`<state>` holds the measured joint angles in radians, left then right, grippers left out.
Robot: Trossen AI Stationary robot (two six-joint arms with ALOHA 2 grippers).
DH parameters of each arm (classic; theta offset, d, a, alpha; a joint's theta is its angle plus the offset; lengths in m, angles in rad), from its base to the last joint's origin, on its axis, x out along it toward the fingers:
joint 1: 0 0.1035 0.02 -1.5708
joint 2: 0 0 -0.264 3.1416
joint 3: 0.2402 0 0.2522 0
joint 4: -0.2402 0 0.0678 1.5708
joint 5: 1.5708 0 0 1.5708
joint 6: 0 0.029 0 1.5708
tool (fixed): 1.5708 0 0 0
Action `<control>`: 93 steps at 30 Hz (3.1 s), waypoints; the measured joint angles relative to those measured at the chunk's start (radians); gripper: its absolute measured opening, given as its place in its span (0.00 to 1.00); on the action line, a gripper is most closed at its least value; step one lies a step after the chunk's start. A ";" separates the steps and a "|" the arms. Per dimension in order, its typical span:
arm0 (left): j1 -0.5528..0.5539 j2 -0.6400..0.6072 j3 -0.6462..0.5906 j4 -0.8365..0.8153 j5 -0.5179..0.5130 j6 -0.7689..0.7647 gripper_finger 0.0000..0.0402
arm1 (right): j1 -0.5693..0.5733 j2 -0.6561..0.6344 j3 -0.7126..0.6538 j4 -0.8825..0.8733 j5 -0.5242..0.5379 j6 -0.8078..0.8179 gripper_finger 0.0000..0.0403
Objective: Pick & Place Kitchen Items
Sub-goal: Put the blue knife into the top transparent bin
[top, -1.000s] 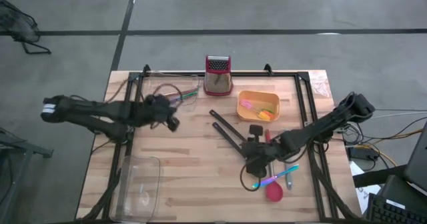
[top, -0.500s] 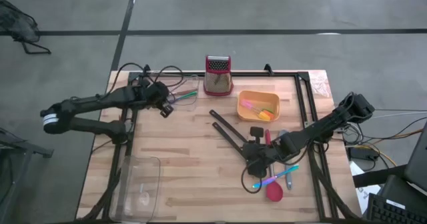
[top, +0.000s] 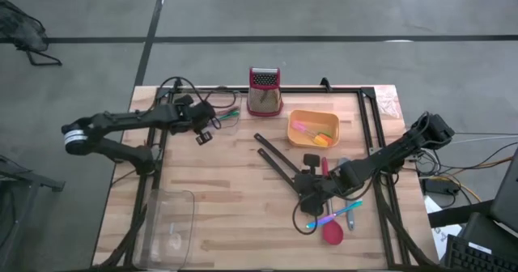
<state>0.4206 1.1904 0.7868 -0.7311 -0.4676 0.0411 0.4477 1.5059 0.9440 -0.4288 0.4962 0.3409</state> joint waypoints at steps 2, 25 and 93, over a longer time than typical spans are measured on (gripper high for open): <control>0.000 0.018 0.001 -0.003 -0.036 -0.018 0.16 | 0.000 0.000 0.000 -0.002 -0.004 0.006 0.18; -0.228 -0.210 0.112 0.309 0.314 -0.272 0.47 | 0.247 -0.020 -0.003 -0.493 -0.444 0.268 0.38; -0.452 0.271 0.127 0.992 0.729 -0.905 0.47 | 0.187 0.086 0.366 -0.822 -0.022 -0.034 0.10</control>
<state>-0.0319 1.4609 0.9138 0.2611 0.2610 -0.8644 0.6347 1.5915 1.3104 -1.2503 0.4740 0.3068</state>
